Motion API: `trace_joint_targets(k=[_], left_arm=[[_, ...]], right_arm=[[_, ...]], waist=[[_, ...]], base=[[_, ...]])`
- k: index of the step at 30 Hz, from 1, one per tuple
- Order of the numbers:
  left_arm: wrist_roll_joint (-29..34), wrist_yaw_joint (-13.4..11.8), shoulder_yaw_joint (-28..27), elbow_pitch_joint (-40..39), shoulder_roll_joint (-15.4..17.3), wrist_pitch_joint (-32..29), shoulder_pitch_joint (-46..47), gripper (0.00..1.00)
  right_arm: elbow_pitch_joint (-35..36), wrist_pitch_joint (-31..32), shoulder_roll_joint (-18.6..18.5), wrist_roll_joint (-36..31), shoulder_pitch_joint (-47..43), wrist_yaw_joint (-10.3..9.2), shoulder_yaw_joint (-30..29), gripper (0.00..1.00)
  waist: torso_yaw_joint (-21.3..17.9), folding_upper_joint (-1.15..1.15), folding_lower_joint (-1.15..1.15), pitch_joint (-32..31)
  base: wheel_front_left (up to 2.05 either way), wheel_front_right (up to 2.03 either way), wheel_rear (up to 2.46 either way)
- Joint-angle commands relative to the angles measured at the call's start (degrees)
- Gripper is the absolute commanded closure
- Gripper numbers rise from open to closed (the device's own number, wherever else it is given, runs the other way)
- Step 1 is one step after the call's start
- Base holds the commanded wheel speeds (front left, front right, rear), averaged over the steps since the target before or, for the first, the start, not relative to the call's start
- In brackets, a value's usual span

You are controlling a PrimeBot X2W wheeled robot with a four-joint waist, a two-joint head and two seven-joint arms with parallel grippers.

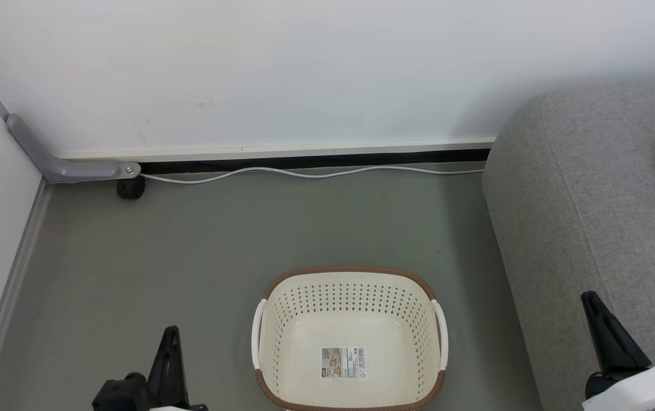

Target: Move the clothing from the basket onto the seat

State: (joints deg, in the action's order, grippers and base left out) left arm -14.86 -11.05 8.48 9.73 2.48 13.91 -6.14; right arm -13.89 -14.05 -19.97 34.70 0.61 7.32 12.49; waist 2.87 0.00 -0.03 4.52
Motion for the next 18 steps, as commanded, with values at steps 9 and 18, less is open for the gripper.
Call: trace_joint_targets(k=[9, 18], left_arm=[[-7.83, 2.16, -1.02, -0.55, 0.80, -1.36, 1.88, 1.00], [-14.08, 3.59, -1.65, 0.08, 1.14, -2.54, 2.84, 1.00]], right_arm=[[0.85, 1.91, 0.27, 5.73, 1.82, 0.02, -2.17, 1.00], [0.74, 3.29, 1.50, 10.24, 2.15, 0.03, -3.35, 1.00]], waist=[[-0.24, 0.00, 0.02, -0.25], [-0.46, 0.00, 0.03, -0.60]], base=[[0.00, 0.00, 0.00], [0.00, 0.00, 0.00]])
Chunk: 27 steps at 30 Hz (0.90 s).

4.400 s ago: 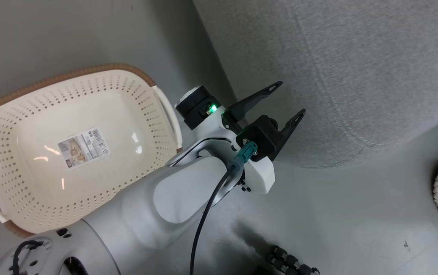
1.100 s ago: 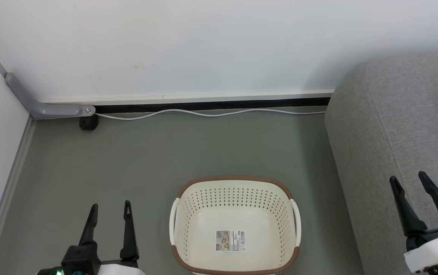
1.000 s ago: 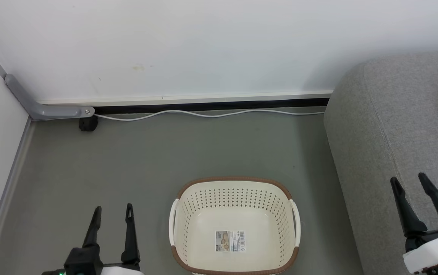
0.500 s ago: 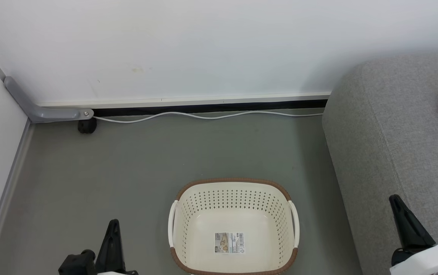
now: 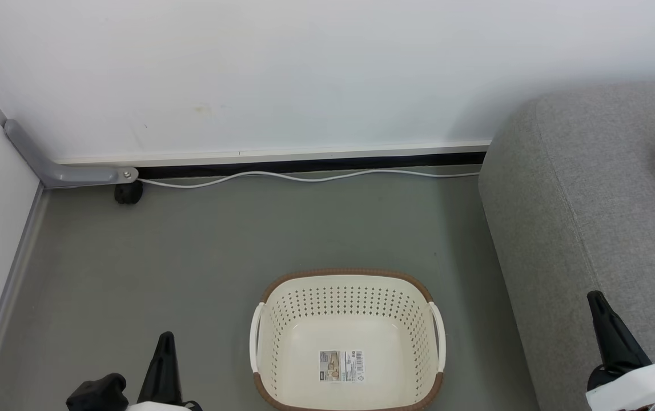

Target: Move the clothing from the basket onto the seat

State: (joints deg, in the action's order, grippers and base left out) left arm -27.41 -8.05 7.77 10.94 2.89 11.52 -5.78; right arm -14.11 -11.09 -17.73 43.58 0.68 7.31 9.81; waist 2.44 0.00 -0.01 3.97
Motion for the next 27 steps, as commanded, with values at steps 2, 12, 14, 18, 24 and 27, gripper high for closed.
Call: trace_joint_targets(k=[2, 12, 14, 18, 24, 27], left_arm=[[-2.92, 0.90, -1.10, -1.01, 0.79, -0.42, 2.68, 1.00], [-9.06, 2.27, -1.83, -0.62, 1.07, -1.66, 3.56, 1.00], [-10.40, 2.57, -2.01, -0.57, 1.13, -1.94, 3.73, 1.00], [-13.11, 3.18, -2.37, -0.44, 1.22, -2.52, 4.08, 1.00], [-17.15, 4.08, -2.95, -0.23, 1.35, -3.41, 4.62, 1.00], [-19.16, 4.54, -3.24, -0.12, 1.41, -3.86, 4.90, 1.00]], right_arm=[[0.94, 0.64, -0.46, 2.36, 2.15, 0.05, -0.94, 1.00], [0.87, 2.05, 0.81, 6.82, 2.44, 0.06, -2.16, 1.00], [0.86, 2.36, 1.10, 7.80, 2.51, 0.06, -2.44, 1.00], [0.83, 3.00, 1.67, 9.77, 2.64, 0.07, -3.00, 1.00], [0.78, 3.97, 2.55, 12.72, 2.83, 0.08, -3.85, 1.00], [0.76, 4.46, 2.99, 14.20, 2.93, 0.08, -4.28, 1.00]], waist=[[-0.07, 0.00, 0.01, -0.12], [-0.29, 0.00, 0.01, -0.46], [-0.34, 0.00, 0.01, -0.53], [-0.44, 0.00, 0.01, -0.68], [-0.58, 0.00, 0.01, -0.91], [-0.66, 0.00, 0.01, -1.02]], base=[[0.00, 0.00, 0.00], [0.00, 0.00, 0.00], [0.00, 0.00, 0.00], [0.00, 0.00, 0.00], [0.00, 0.00, 0.00], [0.00, 0.00, 0.00]])
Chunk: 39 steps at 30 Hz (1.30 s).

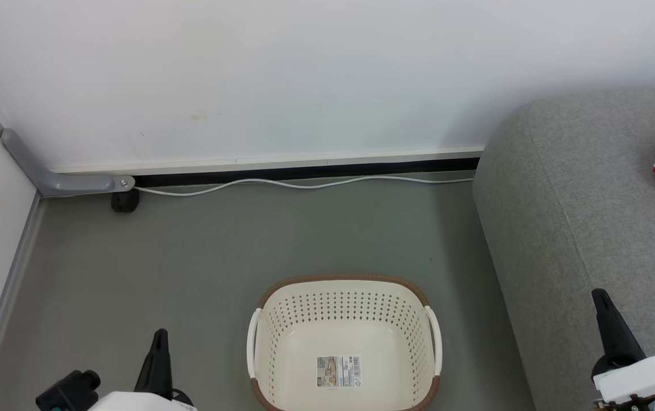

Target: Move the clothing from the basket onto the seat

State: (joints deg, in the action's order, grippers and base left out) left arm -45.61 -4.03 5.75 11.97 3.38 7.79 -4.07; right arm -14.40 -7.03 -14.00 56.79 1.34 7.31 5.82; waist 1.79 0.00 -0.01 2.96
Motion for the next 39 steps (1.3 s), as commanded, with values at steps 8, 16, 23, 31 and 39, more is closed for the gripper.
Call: trace_joint_targets(k=[8, 16, 23, 31, 39], left_arm=[[-6.28, 1.72, -2.04, -0.83, 1.05, -1.37, 3.92, 1.00], [-11.59, 2.93, -2.89, -0.50, 1.15, -2.63, 4.67, 1.00], [-15.56, 3.84, -3.56, -0.25, 1.21, -3.60, 5.23, 1.00], [-20.80, 5.04, -4.47, 0.09, 1.27, -4.91, 5.98, 1.00], [-26.03, 6.25, -5.41, 0.44, 1.31, -6.25, 6.74, 1.00]], right_arm=[[0.98, 1.70, 0.45, 4.88, 2.54, 0.09, -1.45, 1.00], [0.91, 3.03, 1.65, 8.77, 2.81, 0.10, -2.63, 1.00], [0.87, 4.03, 2.56, 11.69, 3.01, 0.11, -3.53, 1.00], [0.80, 5.38, 3.77, 15.55, 3.28, 0.12, -4.74, 1.00], [0.73, 6.74, 5.00, 19.41, 3.55, 0.13, -5.96, 1.00]], waist=[[-0.20, 0.00, 0.01, -0.32], [-0.40, 0.00, 0.01, -0.62], [-0.55, 0.00, 0.01, -0.85], [-0.74, 0.00, 0.01, -1.15], [-0.94, 0.00, 0.01, -1.45]], base=[[0.00, 0.00, 0.00], [0.00, 0.00, 0.00], [0.00, 0.00, 0.00], [0.00, 0.00, 0.00], [0.00, 0.00, 0.00]])
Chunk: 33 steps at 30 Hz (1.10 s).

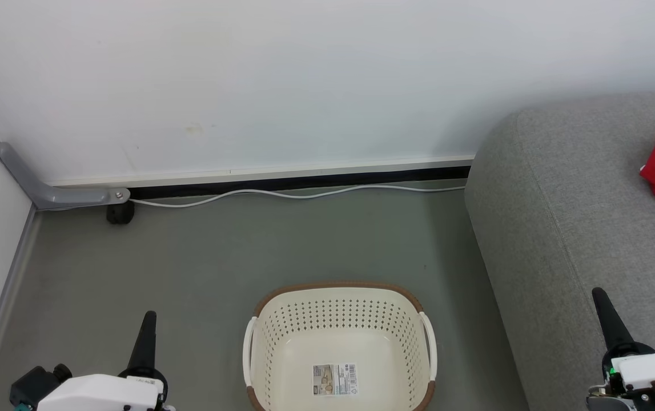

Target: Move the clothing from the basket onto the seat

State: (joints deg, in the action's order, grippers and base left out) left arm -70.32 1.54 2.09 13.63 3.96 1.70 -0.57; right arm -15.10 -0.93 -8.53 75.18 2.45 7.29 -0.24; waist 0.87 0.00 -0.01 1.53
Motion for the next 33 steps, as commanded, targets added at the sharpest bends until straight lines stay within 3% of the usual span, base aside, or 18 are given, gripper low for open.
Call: trace_joint_targets(k=[1, 33], left_arm=[[-1.98, 0.83, -1.88, -1.18, 0.73, -0.32, 3.33, 1.00], [-22.73, 5.66, -5.86, 0.21, 0.73, -5.84, 6.38, 1.00]], right_arm=[[1.43, 0.81, -0.31, 1.51, 2.48, 0.15, -0.06, 1.00], [1.15, 6.33, 4.66, 16.88, 3.58, 0.20, -5.04, 1.00]], waist=[[-0.04, 0.00, 0.00, -0.07], [-0.82, 0.00, 0.00, -1.28]], base=[[0.00, 0.00, 0.00], [0.00, 0.00, 0.00]])
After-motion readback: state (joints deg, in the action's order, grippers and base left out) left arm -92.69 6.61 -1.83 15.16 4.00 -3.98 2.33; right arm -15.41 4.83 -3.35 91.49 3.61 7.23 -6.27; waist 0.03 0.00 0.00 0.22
